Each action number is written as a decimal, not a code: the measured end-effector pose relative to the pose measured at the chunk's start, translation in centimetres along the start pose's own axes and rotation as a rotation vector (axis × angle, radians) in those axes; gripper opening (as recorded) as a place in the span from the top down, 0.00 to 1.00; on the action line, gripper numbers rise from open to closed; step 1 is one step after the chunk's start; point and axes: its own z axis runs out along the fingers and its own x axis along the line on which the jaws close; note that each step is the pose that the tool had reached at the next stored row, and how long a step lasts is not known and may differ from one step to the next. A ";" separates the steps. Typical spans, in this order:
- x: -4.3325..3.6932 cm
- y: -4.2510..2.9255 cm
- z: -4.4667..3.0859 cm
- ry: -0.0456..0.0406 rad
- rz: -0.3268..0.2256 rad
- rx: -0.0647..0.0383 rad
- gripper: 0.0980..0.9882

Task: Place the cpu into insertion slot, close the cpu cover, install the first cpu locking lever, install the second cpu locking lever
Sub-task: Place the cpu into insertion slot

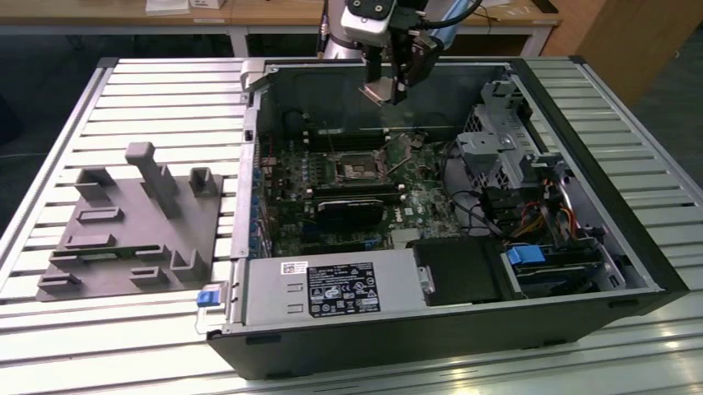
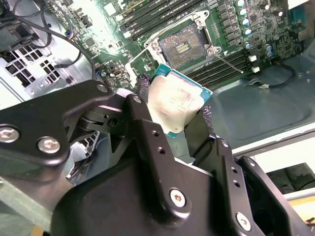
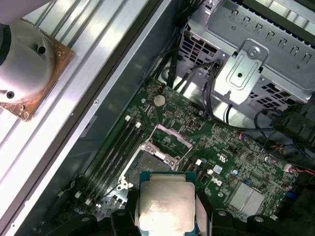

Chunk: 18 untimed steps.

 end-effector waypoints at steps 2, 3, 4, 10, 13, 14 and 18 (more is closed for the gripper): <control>0.00 0.00 0.00 -0.0007 0.007 0.000 0.51; 0.00 0.00 0.00 -0.0010 0.011 0.000 0.51; 0.00 0.00 0.00 -0.0013 0.014 0.000 0.51; 0.00 0.00 0.01 -0.0032 0.036 -0.001 0.51; 0.00 0.00 0.02 -0.0041 0.046 -0.001 0.51; 0.00 -0.01 0.02 -0.0044 0.050 -0.001 0.51; 0.00 -0.01 0.02 -0.0057 0.063 -0.001 0.51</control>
